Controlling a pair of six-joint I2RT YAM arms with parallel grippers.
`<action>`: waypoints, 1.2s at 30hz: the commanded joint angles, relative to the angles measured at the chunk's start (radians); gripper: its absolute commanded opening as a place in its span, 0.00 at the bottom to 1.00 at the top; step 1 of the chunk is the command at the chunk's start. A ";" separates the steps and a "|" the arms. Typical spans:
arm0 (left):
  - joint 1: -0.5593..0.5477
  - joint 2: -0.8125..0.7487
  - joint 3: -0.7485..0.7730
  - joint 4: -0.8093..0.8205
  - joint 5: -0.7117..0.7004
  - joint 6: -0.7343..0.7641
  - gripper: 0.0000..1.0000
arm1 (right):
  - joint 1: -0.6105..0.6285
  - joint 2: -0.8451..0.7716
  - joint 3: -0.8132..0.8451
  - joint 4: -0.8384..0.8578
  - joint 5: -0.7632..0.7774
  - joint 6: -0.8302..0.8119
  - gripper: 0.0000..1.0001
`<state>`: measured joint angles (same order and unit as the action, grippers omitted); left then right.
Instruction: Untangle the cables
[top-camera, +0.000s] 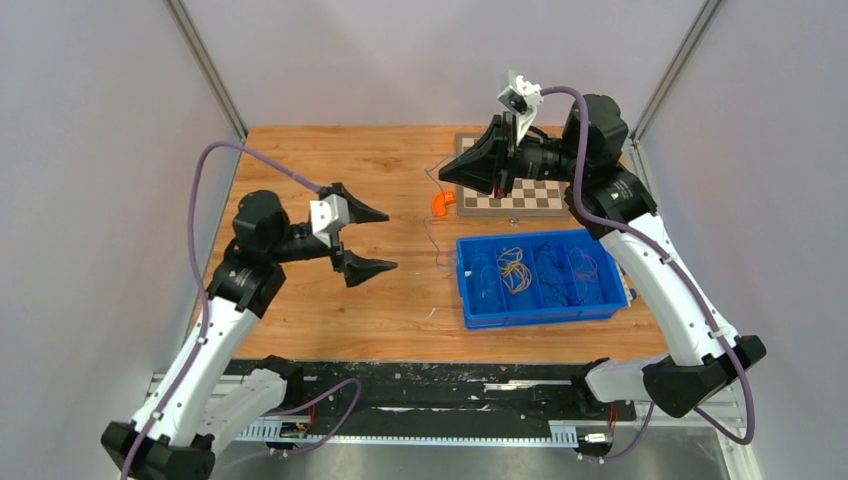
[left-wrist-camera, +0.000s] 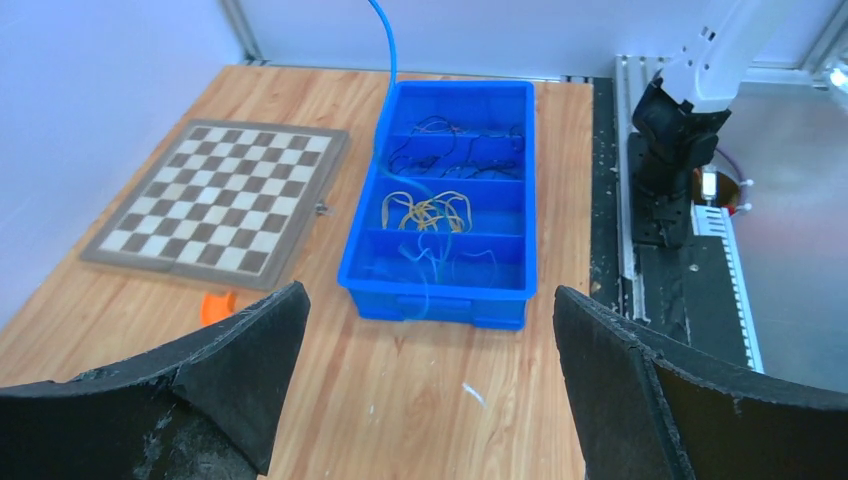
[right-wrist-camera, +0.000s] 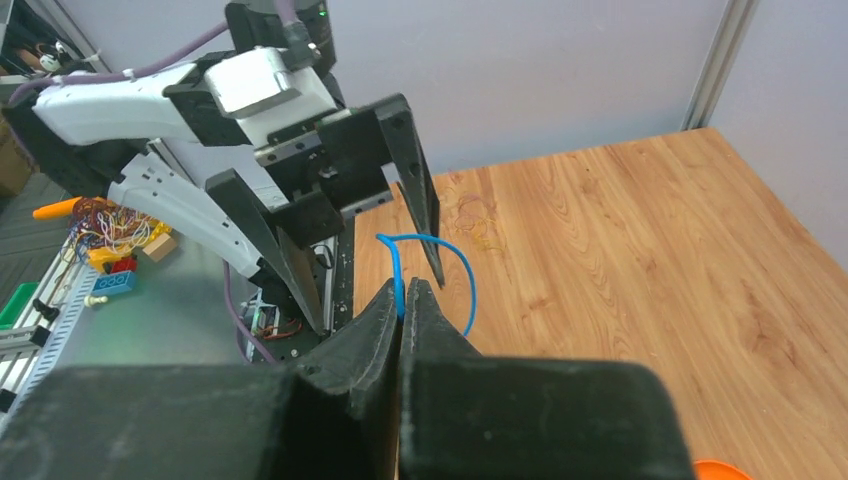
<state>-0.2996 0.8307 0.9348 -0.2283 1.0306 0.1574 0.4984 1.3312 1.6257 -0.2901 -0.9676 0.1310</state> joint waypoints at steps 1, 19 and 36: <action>-0.136 0.099 0.016 0.164 -0.111 -0.070 1.00 | 0.016 -0.005 -0.002 0.047 0.010 0.021 0.00; -0.314 0.258 -0.048 0.416 -0.201 -0.256 0.04 | -0.090 -0.055 -0.052 0.076 0.152 0.063 0.00; -0.305 0.251 0.182 0.215 -0.227 -0.839 0.00 | -0.044 -0.232 -0.445 -0.350 0.134 -0.493 0.79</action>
<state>-0.6071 1.0473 1.0477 0.0811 0.8429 -0.5293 0.4538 1.1805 1.0679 -0.5030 -0.8570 -0.1486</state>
